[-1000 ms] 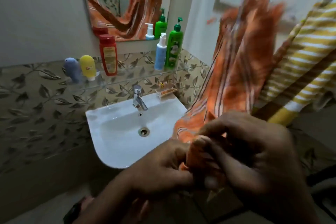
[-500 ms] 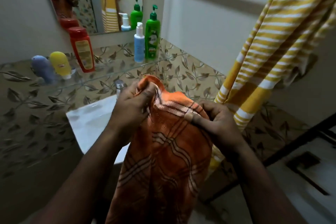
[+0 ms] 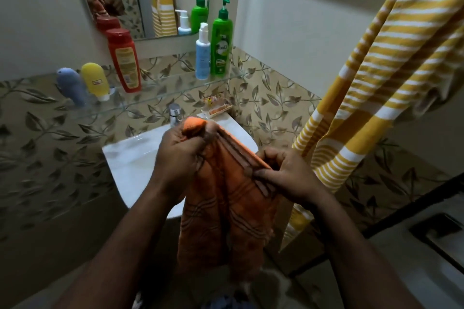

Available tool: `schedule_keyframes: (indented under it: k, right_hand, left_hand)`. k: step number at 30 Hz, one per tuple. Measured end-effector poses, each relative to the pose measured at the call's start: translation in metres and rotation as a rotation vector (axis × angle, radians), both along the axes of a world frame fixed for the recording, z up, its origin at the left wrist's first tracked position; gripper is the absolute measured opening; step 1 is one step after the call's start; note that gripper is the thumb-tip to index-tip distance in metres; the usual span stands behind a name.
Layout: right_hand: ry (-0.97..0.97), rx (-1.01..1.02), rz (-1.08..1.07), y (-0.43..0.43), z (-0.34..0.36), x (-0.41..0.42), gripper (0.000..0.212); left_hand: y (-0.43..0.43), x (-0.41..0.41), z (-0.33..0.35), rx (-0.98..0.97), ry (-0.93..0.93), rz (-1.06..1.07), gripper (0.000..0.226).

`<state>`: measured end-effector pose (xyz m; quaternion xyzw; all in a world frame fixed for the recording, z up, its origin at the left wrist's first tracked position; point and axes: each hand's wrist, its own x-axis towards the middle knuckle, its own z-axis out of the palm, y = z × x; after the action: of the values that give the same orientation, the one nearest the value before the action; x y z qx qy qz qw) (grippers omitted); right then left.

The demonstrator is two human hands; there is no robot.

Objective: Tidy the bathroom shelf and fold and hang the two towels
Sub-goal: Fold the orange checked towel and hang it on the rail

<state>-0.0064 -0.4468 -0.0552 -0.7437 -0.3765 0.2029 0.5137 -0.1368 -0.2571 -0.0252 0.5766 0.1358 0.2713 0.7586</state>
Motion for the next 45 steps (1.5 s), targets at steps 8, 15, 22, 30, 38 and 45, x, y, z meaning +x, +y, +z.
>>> schedule_keyframes:
  k: [8, 15, 22, 30, 38, 45]
  right_hand:
    - [0.054, 0.322, -0.180, -0.003, 0.009, 0.013, 0.061]
    - [-0.344, 0.170, -0.187, 0.025, 0.030, 0.003, 0.020]
    - [-0.171, 0.174, -0.108, 0.011, 0.011, 0.022, 0.024]
    - [-0.068, 0.117, -0.184, -0.008, -0.015, 0.040, 0.016]
    - [-0.298, 0.235, -0.235, 0.019, 0.001, 0.015, 0.015]
    - [-0.004, -0.157, 0.123, -0.028, -0.034, 0.046, 0.020]
  left_hand:
    - [0.013, -0.005, -0.009, 0.165, 0.214, -0.121, 0.034]
    - [-0.019, 0.019, -0.004, 0.587, 0.236, -0.194, 0.040]
    - [-0.012, 0.025, -0.010, 0.456, 0.170, 0.065, 0.026]
    - [0.000, 0.019, -0.022, 0.509, 0.287, 0.050, 0.015]
    - [-0.021, 0.029, -0.032, 0.569, 0.257, -0.130, 0.008]
    - [-0.002, 0.027, -0.030, 0.194, 0.148, 0.111, 0.020]
